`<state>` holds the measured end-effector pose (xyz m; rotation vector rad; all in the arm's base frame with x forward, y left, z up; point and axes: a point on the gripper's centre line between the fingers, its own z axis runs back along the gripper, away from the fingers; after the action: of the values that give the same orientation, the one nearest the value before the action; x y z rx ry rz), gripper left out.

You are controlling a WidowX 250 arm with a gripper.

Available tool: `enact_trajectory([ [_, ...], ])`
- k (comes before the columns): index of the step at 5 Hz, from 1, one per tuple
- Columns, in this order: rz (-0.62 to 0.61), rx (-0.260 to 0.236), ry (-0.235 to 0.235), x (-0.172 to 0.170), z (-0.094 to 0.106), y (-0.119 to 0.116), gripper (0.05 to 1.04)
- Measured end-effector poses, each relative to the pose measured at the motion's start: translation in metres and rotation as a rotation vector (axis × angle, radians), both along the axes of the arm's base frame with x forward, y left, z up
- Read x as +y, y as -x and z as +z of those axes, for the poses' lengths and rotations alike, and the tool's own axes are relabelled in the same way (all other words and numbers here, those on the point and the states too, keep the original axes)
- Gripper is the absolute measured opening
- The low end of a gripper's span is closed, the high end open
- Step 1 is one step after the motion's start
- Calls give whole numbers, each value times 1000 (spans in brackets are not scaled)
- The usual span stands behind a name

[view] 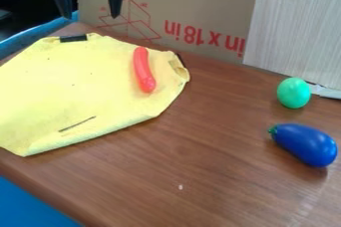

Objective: Fold fabric bottom to right

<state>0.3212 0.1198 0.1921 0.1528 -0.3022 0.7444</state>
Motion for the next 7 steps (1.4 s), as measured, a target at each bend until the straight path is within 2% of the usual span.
enact_trajectory([
  [1,-3,32,14,0,-12,0,1000],
  [2,6,47,33,16,-23,9,1000],
  [4,10,36,79,57,-36,27,1000],
  [5,-1,58,69,76,-47,44,1000],
  [6,-6,103,72,94,-64,63,1000],
  [7,-6,131,45,107,-70,77,1000],
])
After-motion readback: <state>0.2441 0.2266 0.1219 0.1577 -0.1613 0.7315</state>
